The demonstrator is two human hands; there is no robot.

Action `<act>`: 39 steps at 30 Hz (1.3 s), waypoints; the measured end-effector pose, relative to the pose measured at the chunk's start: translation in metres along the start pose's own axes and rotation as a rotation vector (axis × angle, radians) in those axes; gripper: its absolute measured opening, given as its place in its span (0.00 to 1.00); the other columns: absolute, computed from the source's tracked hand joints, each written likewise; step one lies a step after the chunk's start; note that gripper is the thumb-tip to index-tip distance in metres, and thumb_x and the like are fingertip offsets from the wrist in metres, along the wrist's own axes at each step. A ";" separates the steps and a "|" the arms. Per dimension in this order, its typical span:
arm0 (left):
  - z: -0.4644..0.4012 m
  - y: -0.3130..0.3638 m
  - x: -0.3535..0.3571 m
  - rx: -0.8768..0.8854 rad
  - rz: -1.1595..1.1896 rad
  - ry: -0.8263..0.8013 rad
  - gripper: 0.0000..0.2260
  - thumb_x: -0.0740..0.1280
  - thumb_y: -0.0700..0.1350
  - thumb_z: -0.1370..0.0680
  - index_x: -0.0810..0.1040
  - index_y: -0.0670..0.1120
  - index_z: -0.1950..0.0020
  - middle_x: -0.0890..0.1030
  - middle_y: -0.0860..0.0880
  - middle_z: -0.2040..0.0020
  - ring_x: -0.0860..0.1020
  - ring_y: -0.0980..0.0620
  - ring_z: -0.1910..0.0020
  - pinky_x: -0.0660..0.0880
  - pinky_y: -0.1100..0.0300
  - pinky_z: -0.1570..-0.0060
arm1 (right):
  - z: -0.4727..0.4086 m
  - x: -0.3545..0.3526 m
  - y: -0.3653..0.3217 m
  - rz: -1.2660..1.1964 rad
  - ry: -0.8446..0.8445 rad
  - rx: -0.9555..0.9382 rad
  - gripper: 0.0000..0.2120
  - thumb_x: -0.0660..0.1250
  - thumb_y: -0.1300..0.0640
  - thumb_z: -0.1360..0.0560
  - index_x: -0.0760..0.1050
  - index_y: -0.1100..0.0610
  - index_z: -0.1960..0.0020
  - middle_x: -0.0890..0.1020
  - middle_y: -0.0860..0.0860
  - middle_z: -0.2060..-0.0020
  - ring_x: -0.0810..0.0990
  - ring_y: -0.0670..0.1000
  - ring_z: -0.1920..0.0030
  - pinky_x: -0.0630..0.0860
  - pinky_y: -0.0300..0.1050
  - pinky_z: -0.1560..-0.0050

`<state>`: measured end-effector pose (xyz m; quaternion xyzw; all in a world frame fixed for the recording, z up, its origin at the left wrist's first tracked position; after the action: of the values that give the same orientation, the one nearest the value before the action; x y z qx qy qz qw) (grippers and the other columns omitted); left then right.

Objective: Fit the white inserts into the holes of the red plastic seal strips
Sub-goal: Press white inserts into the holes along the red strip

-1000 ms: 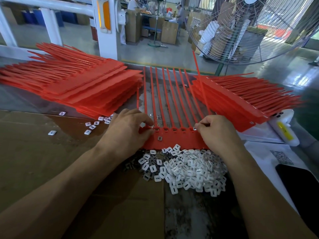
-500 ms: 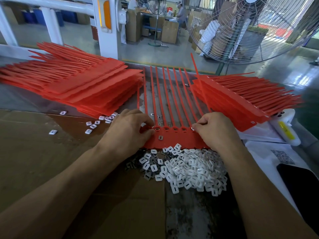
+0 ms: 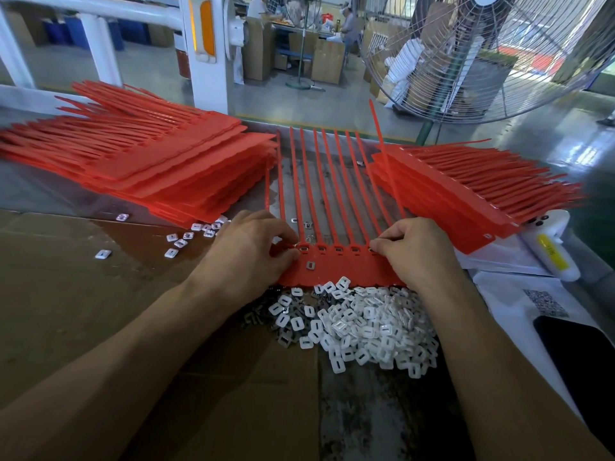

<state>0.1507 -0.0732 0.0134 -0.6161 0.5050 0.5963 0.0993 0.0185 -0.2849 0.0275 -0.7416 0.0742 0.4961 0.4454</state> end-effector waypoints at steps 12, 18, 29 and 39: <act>0.000 0.001 -0.001 0.001 0.009 -0.002 0.12 0.69 0.57 0.21 0.81 0.57 0.40 0.76 0.58 0.42 0.70 0.56 0.39 0.70 0.51 0.35 | -0.001 -0.001 0.006 -0.126 -0.007 0.032 0.07 0.77 0.50 0.25 0.82 0.47 0.60 0.82 0.41 0.62 0.79 0.41 0.59 0.72 0.43 0.61; 0.000 0.002 -0.001 0.002 0.014 0.013 0.10 0.69 0.56 0.22 0.81 0.57 0.41 0.77 0.58 0.43 0.71 0.55 0.39 0.71 0.49 0.35 | -0.002 0.002 0.006 -0.058 -0.001 0.018 0.04 0.75 0.50 0.24 0.83 0.48 0.56 0.83 0.43 0.61 0.80 0.44 0.58 0.77 0.46 0.57; 0.000 0.001 -0.001 0.002 0.013 -0.004 0.10 0.69 0.56 0.21 0.81 0.57 0.41 0.76 0.58 0.43 0.71 0.55 0.39 0.71 0.49 0.35 | -0.003 0.000 0.009 -0.097 -0.002 0.022 0.04 0.75 0.53 0.23 0.84 0.49 0.56 0.83 0.44 0.62 0.79 0.41 0.62 0.70 0.38 0.66; 0.001 0.002 -0.001 0.014 0.011 0.007 0.10 0.69 0.56 0.21 0.81 0.56 0.41 0.77 0.57 0.43 0.71 0.54 0.39 0.72 0.48 0.35 | 0.038 0.018 -0.042 -0.130 -0.234 -0.392 0.01 0.74 0.51 0.23 0.83 0.45 0.54 0.83 0.37 0.59 0.80 0.32 0.55 0.70 0.28 0.59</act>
<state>0.1487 -0.0734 0.0149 -0.6146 0.5130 0.5911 0.0985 0.0255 -0.2265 0.0332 -0.7547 -0.1236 0.5538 0.3292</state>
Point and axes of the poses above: each hand's wrist, its own z-axis away from the middle knuckle, its own x-axis out of the palm, y = z × x, the point moved 2 cm from there along -z, towards the middle knuckle
